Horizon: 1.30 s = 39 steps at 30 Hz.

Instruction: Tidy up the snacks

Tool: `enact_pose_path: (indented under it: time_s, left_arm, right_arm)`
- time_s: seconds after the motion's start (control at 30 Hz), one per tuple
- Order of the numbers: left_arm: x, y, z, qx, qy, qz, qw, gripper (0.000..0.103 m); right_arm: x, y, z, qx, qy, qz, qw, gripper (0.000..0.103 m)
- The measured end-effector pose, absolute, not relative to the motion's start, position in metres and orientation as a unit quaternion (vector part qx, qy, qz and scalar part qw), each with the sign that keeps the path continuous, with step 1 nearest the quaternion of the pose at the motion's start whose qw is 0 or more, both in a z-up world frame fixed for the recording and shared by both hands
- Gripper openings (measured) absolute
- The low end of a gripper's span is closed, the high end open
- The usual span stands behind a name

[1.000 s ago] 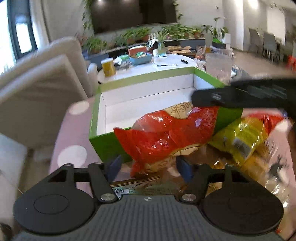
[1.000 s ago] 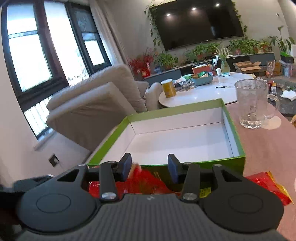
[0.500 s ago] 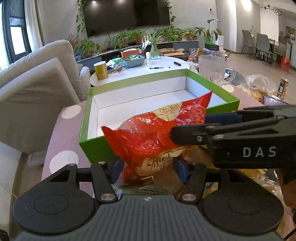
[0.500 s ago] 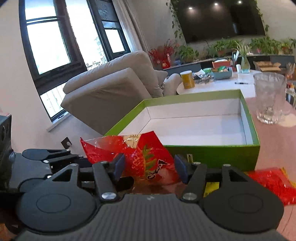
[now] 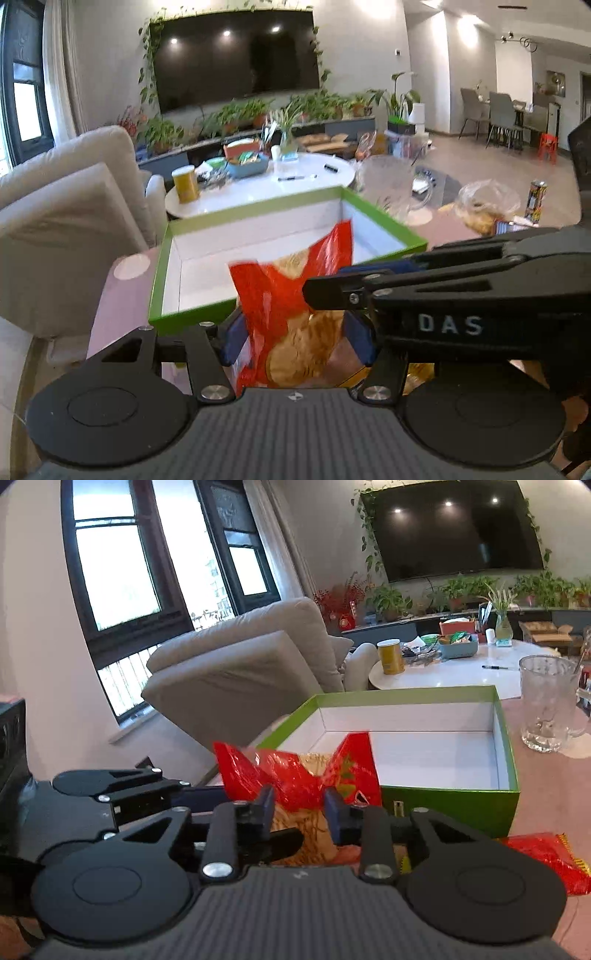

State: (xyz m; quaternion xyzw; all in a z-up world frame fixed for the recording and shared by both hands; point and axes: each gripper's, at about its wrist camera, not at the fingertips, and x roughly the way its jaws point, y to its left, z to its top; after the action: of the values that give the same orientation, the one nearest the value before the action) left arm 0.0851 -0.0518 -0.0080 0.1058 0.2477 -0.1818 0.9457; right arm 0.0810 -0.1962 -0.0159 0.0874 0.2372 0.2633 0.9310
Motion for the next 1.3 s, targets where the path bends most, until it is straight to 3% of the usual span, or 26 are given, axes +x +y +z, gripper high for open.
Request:
enact_pose_path:
  time_s: [0.07, 0.27, 0.33, 0.4, 0.53, 0.7, 0.8, 1.03, 1.17, 1.3]
  left_arm:
    - [0.078, -0.055, 0.0, 0.109, 0.232, -0.191, 0.947, 0.049]
    - [0.073, -0.061, 0.01, 0.135, 0.208, -0.18, 0.952, 0.053]
    - [0.072, -0.053, 0.003, 0.135, 0.214, -0.164, 0.953, 0.062]
    - [0.069, -0.044, -0.005, 0.129, 0.223, -0.157, 0.953, 0.069]
    - [0.065, -0.033, -0.018, 0.111, 0.253, -0.181, 0.944, 0.079]
    - [0.075, -0.043, -0.033, 0.139, 0.284, -0.184, 0.931, 0.079]
    - [0.079, -0.042, -0.04, 0.139, 0.297, -0.186, 0.926, 0.08]
    - [0.079, -0.042, -0.042, 0.168, 0.299, -0.186, 0.921, 0.08]
    - [0.087, -0.044, -0.04, 0.174, 0.299, -0.164, 0.924, 0.064]
    - [0.1, -0.032, -0.031, 0.152, 0.287, -0.132, 0.936, 0.061]
  right_arm:
    - [0.078, -0.196, -0.01, 0.096, 0.229, 0.274, 0.929, 0.025]
    - [0.065, -0.189, 0.012, 0.073, 0.18, 0.273, 0.942, 0.026]
    - [0.065, -0.199, 0.01, 0.077, 0.183, 0.247, 0.948, 0.03]
    - [0.067, -0.213, 0.002, 0.077, 0.204, 0.229, 0.949, 0.048]
    - [0.071, -0.231, -0.016, 0.083, 0.24, 0.199, 0.946, 0.051]
    - [0.089, -0.219, -0.028, 0.109, 0.285, 0.229, 0.925, 0.052]
    - [0.088, -0.207, -0.033, 0.071, 0.291, 0.256, 0.919, 0.06]
    - [0.072, -0.221, -0.038, -0.009, 0.262, 0.289, 0.921, 0.06]
    - [0.073, -0.208, -0.044, -0.102, 0.256, 0.292, 0.916, 0.06]
    - [0.086, -0.197, -0.047, -0.113, 0.259, 0.298, 0.912, 0.06]
